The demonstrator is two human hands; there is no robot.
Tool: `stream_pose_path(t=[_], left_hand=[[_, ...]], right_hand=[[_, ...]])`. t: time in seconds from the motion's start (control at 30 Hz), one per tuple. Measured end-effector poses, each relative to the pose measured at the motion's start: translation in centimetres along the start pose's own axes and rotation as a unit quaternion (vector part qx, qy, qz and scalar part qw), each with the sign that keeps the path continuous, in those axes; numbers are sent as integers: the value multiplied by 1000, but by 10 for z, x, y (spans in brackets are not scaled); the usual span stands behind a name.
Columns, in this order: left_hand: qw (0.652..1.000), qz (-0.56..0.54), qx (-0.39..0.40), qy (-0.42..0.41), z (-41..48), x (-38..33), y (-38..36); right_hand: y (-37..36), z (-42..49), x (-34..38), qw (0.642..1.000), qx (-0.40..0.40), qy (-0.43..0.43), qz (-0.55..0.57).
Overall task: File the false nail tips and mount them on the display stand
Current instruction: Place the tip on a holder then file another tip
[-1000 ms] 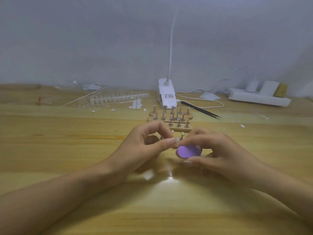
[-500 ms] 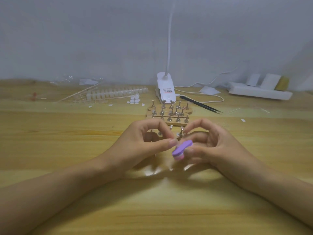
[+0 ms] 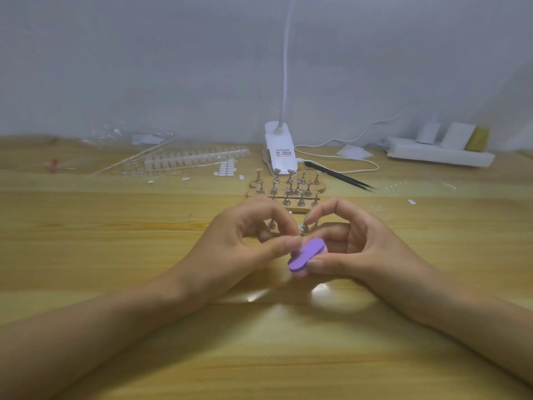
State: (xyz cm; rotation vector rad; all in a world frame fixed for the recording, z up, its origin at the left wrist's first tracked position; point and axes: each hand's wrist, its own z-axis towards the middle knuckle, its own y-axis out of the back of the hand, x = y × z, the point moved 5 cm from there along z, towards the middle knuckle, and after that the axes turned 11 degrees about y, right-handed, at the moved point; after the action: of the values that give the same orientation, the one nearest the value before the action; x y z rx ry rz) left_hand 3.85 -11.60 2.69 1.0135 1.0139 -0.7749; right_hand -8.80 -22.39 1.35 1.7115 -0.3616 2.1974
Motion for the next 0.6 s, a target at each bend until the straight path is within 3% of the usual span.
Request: stream_pose_path(t=[0.17,0.27,0.4,0.5,0.6], left_hand=[[1000,-9,-19,-3,-2,1,1],[999,-23,-31,-1,-2,0,2],[999,-29,-30,-2,-2,0,2],[999,-37,-32,8,-1,1,2],[998,-52,-22,32,-1,4,2]], right_hand=[[12,-2,2,994,-104,22,21],[0,-2,4,999,-19,21,-14],[9,-3,5,994,-97,32,34],[-1,-3,6,999,-31,35,12],[8,-2,6,993,-99,61,26]])
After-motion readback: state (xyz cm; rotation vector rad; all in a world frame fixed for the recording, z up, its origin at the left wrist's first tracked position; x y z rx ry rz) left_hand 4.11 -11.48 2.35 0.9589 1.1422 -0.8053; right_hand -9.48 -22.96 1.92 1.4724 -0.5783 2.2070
